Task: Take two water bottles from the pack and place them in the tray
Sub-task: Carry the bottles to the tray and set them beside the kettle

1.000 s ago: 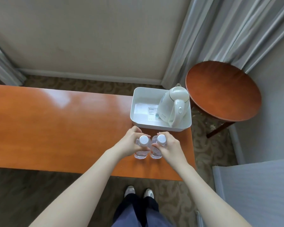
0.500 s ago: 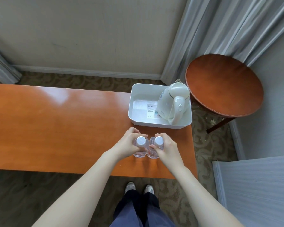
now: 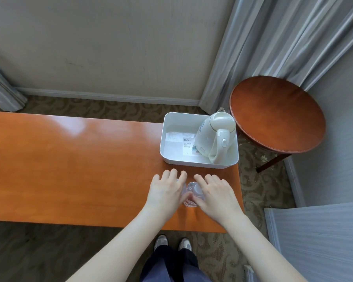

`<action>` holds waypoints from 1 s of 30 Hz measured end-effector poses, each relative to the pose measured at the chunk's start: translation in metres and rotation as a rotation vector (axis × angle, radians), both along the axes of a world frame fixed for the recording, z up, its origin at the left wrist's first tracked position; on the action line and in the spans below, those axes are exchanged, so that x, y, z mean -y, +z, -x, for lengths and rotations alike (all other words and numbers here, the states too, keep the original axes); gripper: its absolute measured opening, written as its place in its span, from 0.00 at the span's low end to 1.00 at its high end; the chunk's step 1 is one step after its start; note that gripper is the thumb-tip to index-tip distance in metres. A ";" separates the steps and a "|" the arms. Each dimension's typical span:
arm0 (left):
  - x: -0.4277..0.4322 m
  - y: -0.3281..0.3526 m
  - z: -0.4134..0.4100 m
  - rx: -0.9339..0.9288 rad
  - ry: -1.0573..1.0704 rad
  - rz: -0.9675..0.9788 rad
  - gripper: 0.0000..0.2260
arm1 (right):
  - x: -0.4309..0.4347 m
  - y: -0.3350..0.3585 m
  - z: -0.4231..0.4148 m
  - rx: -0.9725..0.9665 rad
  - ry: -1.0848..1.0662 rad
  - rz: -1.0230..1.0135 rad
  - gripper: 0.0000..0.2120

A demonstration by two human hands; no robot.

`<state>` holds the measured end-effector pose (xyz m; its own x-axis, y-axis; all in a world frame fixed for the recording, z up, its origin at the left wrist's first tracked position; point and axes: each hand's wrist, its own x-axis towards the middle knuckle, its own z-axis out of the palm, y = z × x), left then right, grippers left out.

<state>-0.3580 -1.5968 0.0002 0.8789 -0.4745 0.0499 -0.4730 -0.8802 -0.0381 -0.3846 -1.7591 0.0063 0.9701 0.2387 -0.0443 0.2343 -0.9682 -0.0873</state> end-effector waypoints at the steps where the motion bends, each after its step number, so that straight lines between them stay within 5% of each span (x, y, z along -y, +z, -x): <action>1: 0.002 -0.002 0.001 -0.006 0.015 -0.013 0.23 | -0.002 0.002 -0.001 -0.016 0.012 0.024 0.22; 8: -0.004 -0.012 -0.005 -0.072 -0.013 0.039 0.14 | -0.011 0.006 -0.001 -0.088 0.013 -0.044 0.13; 30: -0.016 0.121 -0.142 0.002 -0.024 0.088 0.15 | -0.010 0.127 -0.125 -0.052 -0.101 -0.187 0.14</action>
<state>-0.2156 -1.5810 0.1210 0.8673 -0.4888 0.0942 -0.4938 -0.8688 0.0377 -0.2598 -1.7493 0.1330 0.9871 0.1487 -0.0592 0.1269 -0.9525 -0.2770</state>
